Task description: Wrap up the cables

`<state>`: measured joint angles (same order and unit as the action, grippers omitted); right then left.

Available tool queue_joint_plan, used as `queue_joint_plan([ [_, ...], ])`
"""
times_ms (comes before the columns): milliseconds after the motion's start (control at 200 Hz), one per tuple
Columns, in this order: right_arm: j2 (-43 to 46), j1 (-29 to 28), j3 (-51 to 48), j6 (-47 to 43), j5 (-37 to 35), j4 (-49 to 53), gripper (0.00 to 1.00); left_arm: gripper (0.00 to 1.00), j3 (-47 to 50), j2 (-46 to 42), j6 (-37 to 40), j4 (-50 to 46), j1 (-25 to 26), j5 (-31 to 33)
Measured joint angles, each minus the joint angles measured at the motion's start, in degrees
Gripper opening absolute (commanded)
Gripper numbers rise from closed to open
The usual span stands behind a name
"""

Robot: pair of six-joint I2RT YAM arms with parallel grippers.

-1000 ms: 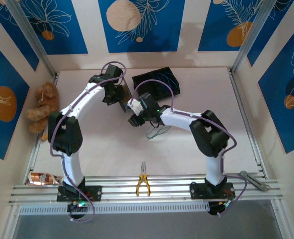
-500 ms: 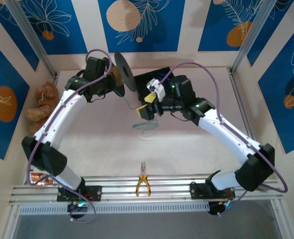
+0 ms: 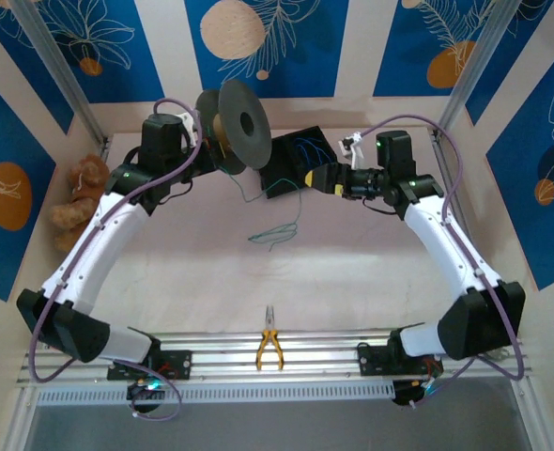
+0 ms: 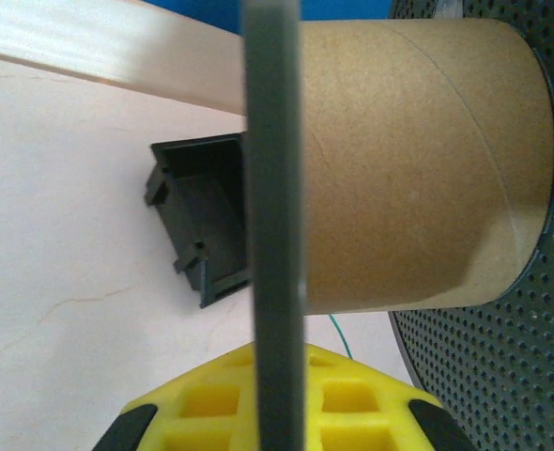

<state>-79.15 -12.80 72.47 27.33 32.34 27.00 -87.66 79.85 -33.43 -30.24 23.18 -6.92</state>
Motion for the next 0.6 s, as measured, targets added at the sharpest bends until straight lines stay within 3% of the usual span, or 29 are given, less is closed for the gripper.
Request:
queue_joint_plan([
  [235,-7.0,0.6,-3.3,2.2,2.6,0.5,0.70,0.00,0.0,-2.1,-0.1,2.0,1.1,-4.6],
  [395,-9.0,0.6,-4.2,2.9,2.8,0.0,0.58,0.00,0.0,-2.6,-0.6,2.6,1.6,-6.6],
  [480,-10.5,0.4,-4.2,3.4,3.3,-0.8,0.47,0.00,0.0,-2.6,-0.7,2.9,2.0,-7.3],
  [600,-13.1,0.0,-3.9,3.5,4.0,-1.5,0.15,0.00,0.0,-2.6,-0.7,3.2,2.6,-8.2],
])
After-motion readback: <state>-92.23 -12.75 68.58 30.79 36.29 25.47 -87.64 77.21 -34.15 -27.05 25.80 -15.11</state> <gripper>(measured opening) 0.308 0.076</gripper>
